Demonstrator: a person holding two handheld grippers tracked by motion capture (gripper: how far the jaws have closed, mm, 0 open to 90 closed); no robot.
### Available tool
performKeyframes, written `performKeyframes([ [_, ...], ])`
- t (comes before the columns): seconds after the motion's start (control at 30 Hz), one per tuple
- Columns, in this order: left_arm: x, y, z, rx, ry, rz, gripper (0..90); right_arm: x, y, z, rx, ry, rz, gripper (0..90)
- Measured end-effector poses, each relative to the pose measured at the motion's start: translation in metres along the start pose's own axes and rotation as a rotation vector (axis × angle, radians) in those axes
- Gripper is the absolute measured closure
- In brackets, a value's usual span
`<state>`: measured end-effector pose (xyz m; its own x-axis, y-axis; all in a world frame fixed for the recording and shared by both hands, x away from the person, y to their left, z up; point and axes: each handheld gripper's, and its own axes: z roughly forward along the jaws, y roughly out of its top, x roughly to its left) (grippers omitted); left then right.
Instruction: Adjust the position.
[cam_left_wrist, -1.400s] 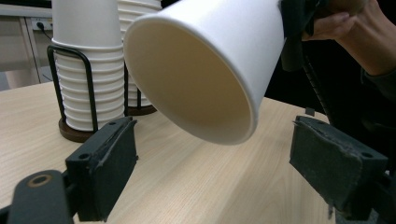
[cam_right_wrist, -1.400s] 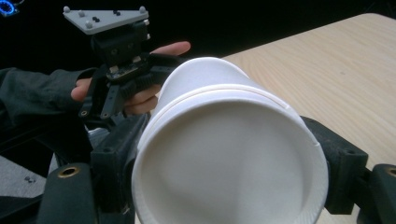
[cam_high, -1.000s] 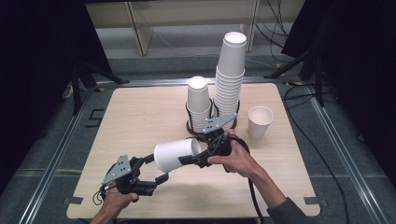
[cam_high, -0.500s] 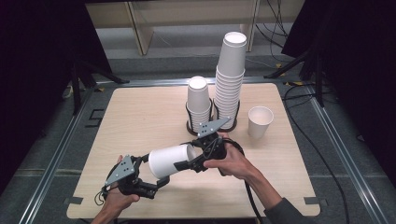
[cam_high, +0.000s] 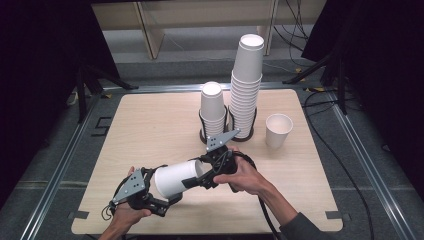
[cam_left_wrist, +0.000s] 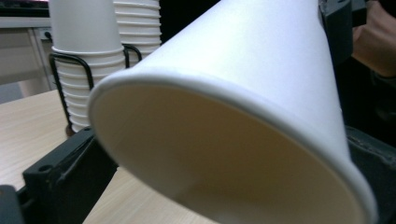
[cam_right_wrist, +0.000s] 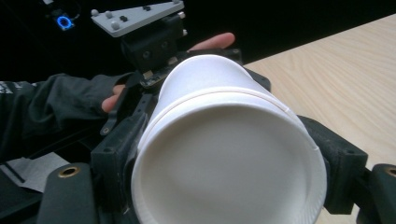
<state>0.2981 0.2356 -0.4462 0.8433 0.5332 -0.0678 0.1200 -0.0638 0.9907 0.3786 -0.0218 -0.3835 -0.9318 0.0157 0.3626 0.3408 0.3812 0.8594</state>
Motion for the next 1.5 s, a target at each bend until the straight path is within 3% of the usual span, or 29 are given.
performKeyframes([
  [0.47,0.0002,-0.0019,0.0006,0.005,-0.012,0.021,0.0,-0.0035,-0.0034,0.0025,0.013,0.008,-0.005,24.4],
  [0.5,0.0000,-0.0019,0.0005,0.014,-0.009,0.021,0.0,-0.0024,-0.0037,0.0015,0.029,0.017,0.018,24.4],
  [0.63,-0.0002,-0.0022,0.0015,0.025,-0.007,0.028,0.0,-0.0047,-0.0045,0.0018,0.029,0.011,-0.004,24.4],
  [0.8,-0.0017,-0.0034,0.0041,0.016,-0.006,0.030,0.0,-0.0041,-0.0049,0.0010,0.050,0.013,0.024,24.5],
  [0.9,-0.0015,-0.0028,0.0011,0.026,-0.002,0.070,0.0,-0.0047,-0.0049,0.0017,0.048,0.025,0.011,24.5],
  [1.1,-0.0018,-0.0030,0.0010,0.015,-0.006,0.073,0.4,-0.0051,-0.0024,-0.0003,0.037,0.021,-0.012,24.5],
  [1.17,-0.0023,-0.0020,-0.0001,0.012,-0.015,0.070,1.0,-0.0051,-0.0026,-0.0023,0.040,0.038,0.005,24.6],
  [1.23,-0.0021,-0.0016,-0.0012,0.005,-0.022,0.085,1.0,-0.0057,-0.0029,-0.0024,0.040,0.035,-0.020,24.6],
  [1.47,-0.0051,-0.0006,-0.0025,-0.021,-0.031,0.127,0.0,-0.0026,-0.0031,0.0005,0.064,0.052,0.006,24.6],
  [1.5,-0.0053,-0.0007,-0.0029,-0.022,-0.031,0.129,0.0,-0.0040,-0.0031,0.0014,0.057,0.042,-0.021,24.6],
])
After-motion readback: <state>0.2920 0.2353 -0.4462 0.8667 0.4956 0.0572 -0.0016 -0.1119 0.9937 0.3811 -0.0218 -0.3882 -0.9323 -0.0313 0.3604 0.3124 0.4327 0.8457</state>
